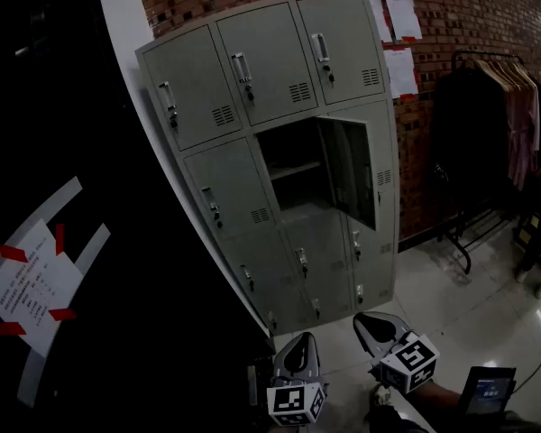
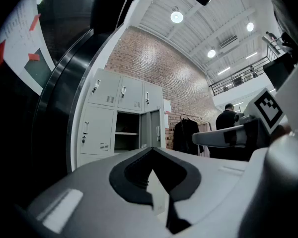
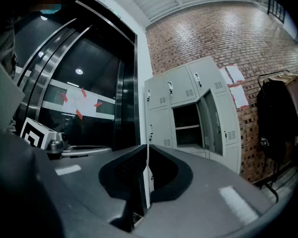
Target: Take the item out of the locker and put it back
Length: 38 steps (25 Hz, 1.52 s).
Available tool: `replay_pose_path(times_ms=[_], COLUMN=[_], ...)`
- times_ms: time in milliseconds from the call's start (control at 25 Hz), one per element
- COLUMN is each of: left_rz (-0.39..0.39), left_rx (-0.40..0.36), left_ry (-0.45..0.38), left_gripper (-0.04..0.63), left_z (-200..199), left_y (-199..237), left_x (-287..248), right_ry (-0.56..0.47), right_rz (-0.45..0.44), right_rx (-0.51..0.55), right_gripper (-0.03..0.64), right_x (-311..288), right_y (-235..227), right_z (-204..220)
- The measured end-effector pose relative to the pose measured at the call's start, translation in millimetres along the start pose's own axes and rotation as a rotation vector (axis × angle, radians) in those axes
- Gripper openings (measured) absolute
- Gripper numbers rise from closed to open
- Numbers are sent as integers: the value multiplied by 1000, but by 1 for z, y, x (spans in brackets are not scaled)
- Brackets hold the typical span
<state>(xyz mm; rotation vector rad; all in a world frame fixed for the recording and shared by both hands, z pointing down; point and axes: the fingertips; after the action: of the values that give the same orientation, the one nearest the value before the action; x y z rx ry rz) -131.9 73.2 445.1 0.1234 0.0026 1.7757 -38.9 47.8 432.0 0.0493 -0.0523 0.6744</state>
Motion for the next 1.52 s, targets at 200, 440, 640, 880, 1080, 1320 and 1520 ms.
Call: replay_pose_path(times_ms=[200, 440, 640, 880, 1080, 1320, 1520], left_rz=[-23, -46, -64, -87, -92, -60, 5], left_rx=[-21, -35, -53, -59, -50, -35, -29], left_ry=[-1, -10, -30, -36, -21, -26, -33], left_gripper=[0, 0, 0, 0, 0, 0, 0], left_z=[0, -4, -14, -10, -7, 0, -1], left_y=[14, 33, 41, 56, 80, 124, 166], left_x=[-52, -143, -219, -284, -325, -377, -422], right_ry=[-12, -33, -55, -56, -36, -23, -24], right_rz=[-15, -45, -73, -95, -96, -59, -1], right_rx=[-4, 2, 14, 12, 0, 13, 31], right_gripper=[3, 3, 3, 3, 3, 3, 3], right_x=[-35, -90, -132, -175, -215, -273, -329], right_y=[-42, -113, -174, -225, -249, -272, -284], right_z=[8, -1, -11, -3, 5, 14, 15])
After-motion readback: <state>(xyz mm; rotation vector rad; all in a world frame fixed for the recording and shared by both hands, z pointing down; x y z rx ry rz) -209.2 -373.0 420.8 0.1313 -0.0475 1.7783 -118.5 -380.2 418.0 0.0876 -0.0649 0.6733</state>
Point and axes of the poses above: the fingertips, and each gripper's own axes: x backward along the fingers, y to its left, z out of its underside, and after that the axes turned 6 degrees about x, right-handed
